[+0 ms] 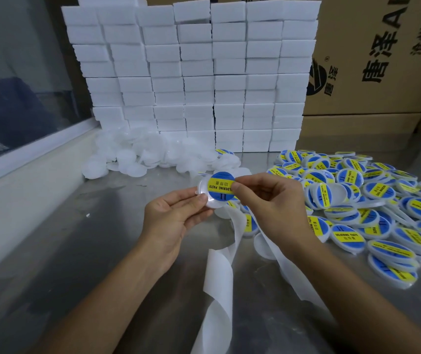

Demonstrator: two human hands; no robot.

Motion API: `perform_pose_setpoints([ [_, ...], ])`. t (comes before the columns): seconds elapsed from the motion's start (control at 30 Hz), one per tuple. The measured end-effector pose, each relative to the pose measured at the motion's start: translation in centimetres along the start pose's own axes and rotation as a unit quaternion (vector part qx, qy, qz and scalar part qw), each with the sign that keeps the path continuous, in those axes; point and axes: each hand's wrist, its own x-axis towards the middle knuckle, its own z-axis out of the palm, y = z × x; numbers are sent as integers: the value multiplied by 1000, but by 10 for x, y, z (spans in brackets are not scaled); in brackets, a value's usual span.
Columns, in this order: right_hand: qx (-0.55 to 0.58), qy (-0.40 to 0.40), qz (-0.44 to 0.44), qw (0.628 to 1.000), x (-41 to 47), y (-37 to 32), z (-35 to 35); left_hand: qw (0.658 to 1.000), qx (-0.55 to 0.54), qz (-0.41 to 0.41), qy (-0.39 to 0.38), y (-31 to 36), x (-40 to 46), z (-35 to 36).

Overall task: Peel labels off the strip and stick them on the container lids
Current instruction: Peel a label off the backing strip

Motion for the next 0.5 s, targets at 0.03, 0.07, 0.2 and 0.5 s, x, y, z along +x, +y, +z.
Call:
perform_pose_setpoints([
  [0.03, 2, -3, 0, 1000, 0, 0, 0, 1000, 3, -1, -3, 0, 0, 0],
  [0.07, 3, -6, 0, 1000, -1, 0, 1, 1000, 3, -1, -4, 0, 0, 0],
  [0.2, 2, -9, 0, 1000, -1, 2, 3, 1000, 0, -2, -5, -1, -1, 1],
  [0.5, -8, -22, -9, 1000, 0, 6, 2, 1000, 5, -4, -7, -1, -2, 1],
])
